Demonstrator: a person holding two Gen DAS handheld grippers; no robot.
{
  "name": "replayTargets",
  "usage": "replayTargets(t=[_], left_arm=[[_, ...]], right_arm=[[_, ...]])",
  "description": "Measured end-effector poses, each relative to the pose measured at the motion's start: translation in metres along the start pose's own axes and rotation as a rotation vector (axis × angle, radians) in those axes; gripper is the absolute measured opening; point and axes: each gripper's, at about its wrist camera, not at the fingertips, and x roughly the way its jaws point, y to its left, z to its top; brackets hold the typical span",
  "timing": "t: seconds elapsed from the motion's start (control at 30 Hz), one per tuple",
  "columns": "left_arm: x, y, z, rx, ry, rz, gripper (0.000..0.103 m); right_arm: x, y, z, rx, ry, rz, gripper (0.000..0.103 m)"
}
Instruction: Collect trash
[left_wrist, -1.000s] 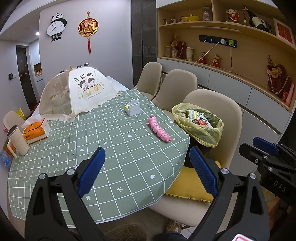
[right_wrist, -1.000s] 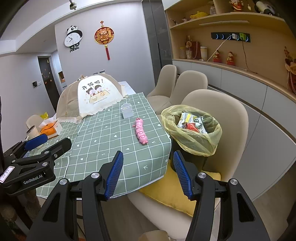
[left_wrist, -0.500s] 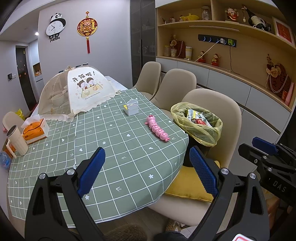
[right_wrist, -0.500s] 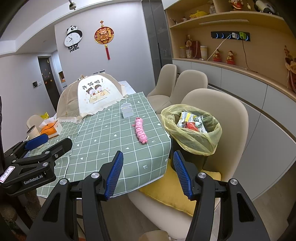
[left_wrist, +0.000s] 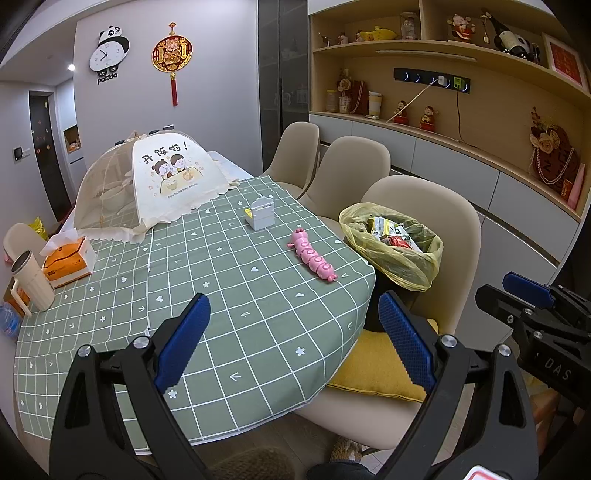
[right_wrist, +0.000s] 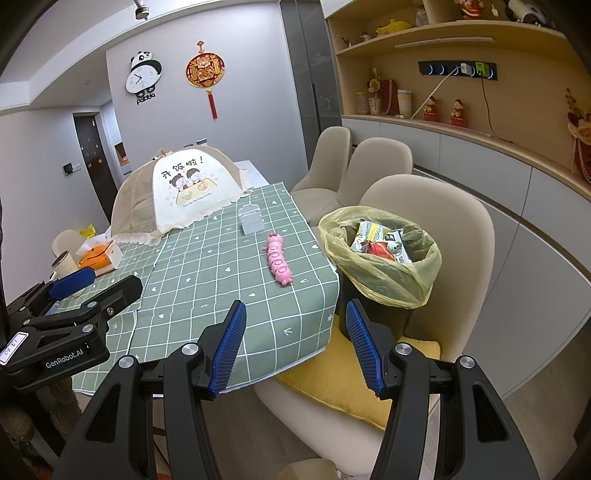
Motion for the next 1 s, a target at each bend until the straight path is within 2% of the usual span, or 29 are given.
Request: replayTargets(t=[0.83, 1.0], left_arm=[[0.006, 0.009, -0.004, 0.029, 0.015, -0.06, 0.088], [0.012, 0.019, -0.011, -0.006, 0.064, -0.075, 0.088]], right_arm=[[-0.004, 0.01, -0.001, 0.01, 0.005, -0.037, 0.053], [-0.006, 0.018, -0.002, -0.022, 0.012, -0.073, 0.053]])
